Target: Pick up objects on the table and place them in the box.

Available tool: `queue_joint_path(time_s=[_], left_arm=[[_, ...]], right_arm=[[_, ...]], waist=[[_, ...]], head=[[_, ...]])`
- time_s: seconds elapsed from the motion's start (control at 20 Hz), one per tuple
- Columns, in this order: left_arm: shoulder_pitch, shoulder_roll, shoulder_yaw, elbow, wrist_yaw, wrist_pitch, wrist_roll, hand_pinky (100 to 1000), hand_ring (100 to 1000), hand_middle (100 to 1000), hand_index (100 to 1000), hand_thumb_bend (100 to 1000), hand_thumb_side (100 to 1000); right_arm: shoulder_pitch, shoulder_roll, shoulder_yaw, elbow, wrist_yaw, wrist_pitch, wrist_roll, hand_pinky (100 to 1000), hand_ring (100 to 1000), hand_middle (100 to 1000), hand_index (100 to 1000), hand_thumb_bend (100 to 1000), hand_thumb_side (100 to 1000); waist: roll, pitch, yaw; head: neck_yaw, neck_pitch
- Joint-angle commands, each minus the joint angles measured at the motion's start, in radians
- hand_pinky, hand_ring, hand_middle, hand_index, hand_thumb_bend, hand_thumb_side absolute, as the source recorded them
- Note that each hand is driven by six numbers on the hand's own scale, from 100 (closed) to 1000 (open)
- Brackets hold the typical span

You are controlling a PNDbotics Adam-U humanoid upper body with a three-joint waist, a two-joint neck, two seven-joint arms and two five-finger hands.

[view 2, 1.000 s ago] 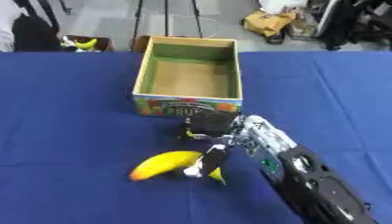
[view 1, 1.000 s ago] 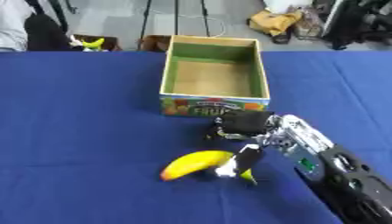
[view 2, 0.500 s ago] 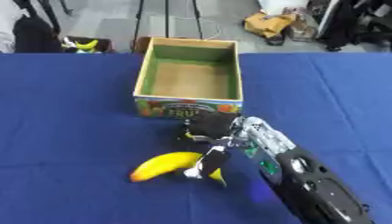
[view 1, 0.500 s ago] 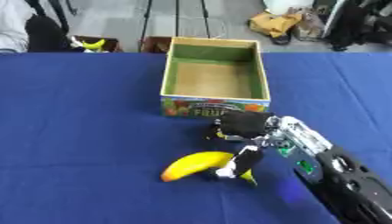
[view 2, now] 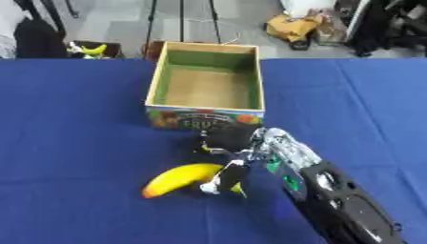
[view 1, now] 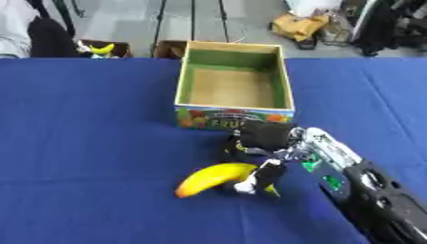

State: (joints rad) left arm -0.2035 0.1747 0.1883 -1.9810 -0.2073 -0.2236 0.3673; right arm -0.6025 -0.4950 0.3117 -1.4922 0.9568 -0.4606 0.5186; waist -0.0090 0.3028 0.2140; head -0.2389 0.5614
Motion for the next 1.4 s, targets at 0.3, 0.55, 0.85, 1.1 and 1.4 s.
queue_joint_path(time_s=[0.3,0.55,0.85,1.1,1.4], left_arm=[[-0.008,0.005,0.001,-0.019,-0.008,0.003,-0.003,429,412,479,634,100,1000],[-0.008,0.005,0.001,-0.019,-0.008,0.003,-0.003,429,413,479,635,100,1000],[-0.008,0.006,0.0,-0.019,-0.008,0.003,-0.003,429,415,479,635,100,1000],[-0.008,0.006,0.001,-0.019,-0.007,0.003,-0.003,429,416,479,635,100,1000],[-0.009,0.008,0.0,-0.019,-0.006,0.001,-0.002,428,417,480,635,100,1000]], right_arm=[[0.005,-0.004,0.002,0.029,0.013,0.002,-0.003,682,729,484,759,232,746],[0.005,-0.003,0.0,0.032,0.013,0.002,-0.008,676,721,470,747,200,733],[0.006,-0.003,-0.002,0.034,0.015,0.003,-0.016,670,713,474,733,157,715],[0.008,-0.003,-0.004,0.037,0.015,0.006,-0.021,664,705,461,716,126,710],[0.009,-0.005,-0.005,0.039,0.017,0.005,-0.028,660,705,458,699,100,708]], waist=[[0.004,-0.008,-0.002],[0.004,-0.008,-0.002],[0.004,-0.009,-0.003],[0.005,-0.009,-0.004],[0.006,-0.01,-0.004]], head=[[0.003,0.002],[0.003,0.003],[0.004,0.003],[0.004,0.003],[0.005,0.002]])
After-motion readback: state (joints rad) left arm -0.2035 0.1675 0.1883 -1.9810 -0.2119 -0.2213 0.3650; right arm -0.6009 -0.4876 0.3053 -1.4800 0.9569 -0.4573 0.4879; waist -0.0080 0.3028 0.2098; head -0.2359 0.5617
